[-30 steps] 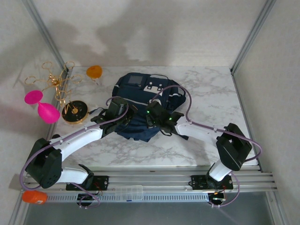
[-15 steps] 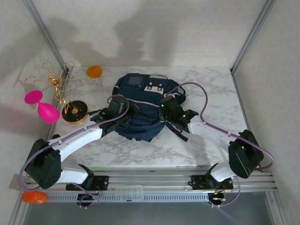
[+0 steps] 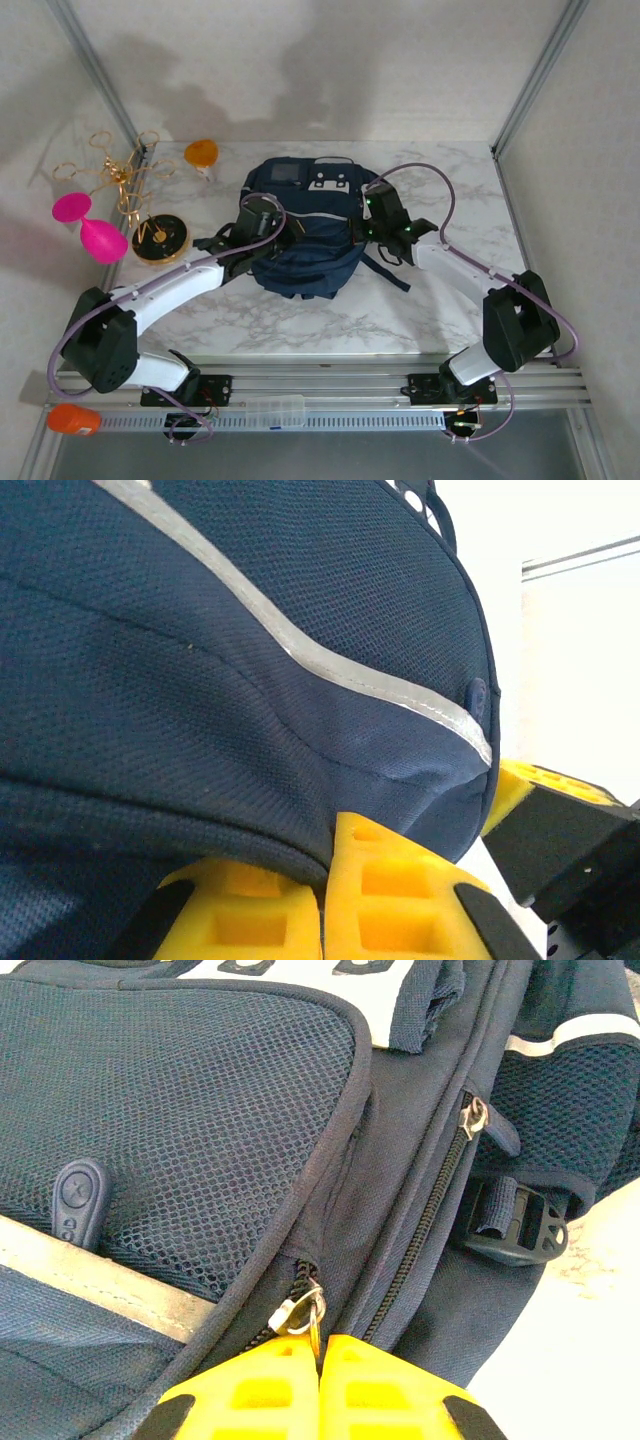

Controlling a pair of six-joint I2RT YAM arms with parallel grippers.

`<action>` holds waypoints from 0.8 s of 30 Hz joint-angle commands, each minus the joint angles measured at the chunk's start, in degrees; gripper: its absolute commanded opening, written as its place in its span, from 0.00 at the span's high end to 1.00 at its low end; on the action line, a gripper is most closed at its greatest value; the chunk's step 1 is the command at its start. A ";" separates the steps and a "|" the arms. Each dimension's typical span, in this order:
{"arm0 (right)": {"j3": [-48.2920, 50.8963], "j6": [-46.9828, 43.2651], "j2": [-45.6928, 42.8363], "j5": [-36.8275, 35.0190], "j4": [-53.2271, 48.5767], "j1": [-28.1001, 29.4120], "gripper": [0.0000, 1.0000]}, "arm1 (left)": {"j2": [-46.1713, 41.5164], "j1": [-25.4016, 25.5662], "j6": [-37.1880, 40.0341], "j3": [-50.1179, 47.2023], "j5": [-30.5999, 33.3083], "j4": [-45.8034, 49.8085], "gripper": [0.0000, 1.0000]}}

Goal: Pack the student bag
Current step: Zip the student bag at the center of the table.

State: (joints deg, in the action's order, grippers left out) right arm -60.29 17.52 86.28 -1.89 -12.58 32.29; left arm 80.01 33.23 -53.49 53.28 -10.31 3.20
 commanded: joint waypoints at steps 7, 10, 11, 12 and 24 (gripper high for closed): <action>4.55 -0.64 -11.78 -7.48 -0.72 -5.38 0.40 | -2.86 -1.57 9.12 -0.02 -4.65 2.36 0.37; 9.41 3.27 -18.13 -13.41 -0.40 -9.22 0.10 | -8.93 -2.46 10.15 -3.45 -1.50 3.26 0.16; 10.78 4.44 -19.28 -15.28 -0.07 -11.20 0.04 | -10.73 -3.47 10.33 -3.98 0.02 4.18 0.09; 12.25 5.54 -20.20 -17.78 0.52 -13.71 0.01 | -12.67 -4.83 10.48 -4.23 2.60 5.76 0.01; 41.31 -9.94 -14.23 -22.76 60.59 -29.68 0.01 | -17.30 -17.59 43.80 -32.45 54.33 -36.75 0.00</action>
State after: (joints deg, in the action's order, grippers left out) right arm -21.74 13.58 70.22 -26.50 24.53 3.42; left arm 60.29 17.65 -22.83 27.73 34.74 -13.04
